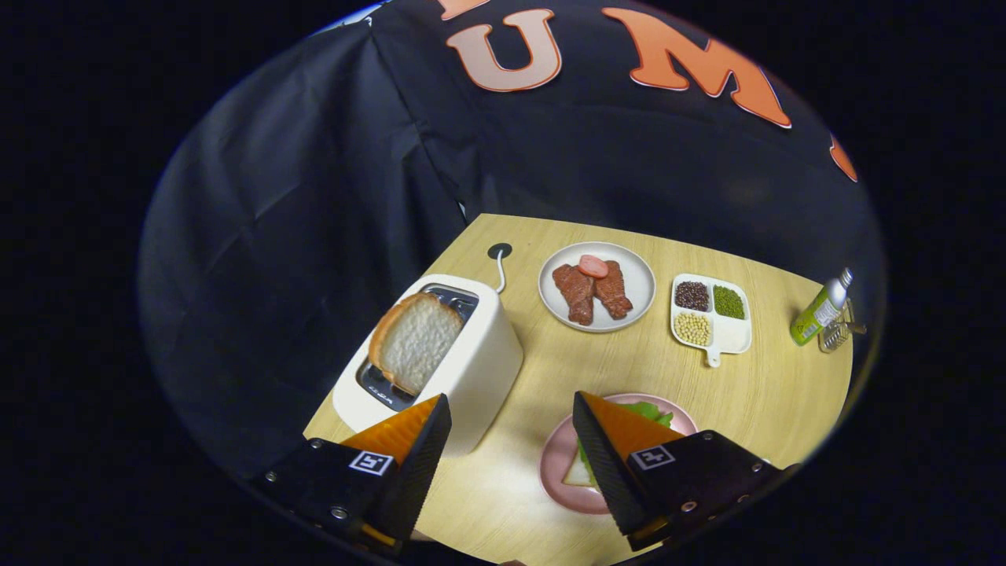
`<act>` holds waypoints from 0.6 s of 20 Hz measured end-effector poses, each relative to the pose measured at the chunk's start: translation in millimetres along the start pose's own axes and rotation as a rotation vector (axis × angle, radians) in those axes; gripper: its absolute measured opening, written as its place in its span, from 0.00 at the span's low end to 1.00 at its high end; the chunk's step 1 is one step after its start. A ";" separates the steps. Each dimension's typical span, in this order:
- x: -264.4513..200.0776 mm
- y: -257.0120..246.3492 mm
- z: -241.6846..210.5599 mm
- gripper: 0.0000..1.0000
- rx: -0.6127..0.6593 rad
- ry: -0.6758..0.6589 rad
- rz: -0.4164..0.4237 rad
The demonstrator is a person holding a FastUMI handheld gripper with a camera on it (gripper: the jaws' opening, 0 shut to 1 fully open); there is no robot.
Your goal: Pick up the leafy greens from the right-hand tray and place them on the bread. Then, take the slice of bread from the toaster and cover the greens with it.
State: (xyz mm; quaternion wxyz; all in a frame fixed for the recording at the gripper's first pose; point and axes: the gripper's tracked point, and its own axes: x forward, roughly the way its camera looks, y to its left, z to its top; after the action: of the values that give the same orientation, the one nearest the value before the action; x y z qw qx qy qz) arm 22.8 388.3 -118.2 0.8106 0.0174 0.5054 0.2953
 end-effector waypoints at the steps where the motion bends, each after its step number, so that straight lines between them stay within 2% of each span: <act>1: 2.0 8.3 7.2 0.94 -0.004 0.004 0.011; 6: 15.2 48.1 31.0 0.94 0.000 0.041 0.061; 12: 35.4 68.1 51.1 0.92 0.002 0.086 0.064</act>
State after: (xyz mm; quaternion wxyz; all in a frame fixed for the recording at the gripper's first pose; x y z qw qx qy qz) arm 44.9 475.9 -99.6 0.7783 0.0217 0.5392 0.3211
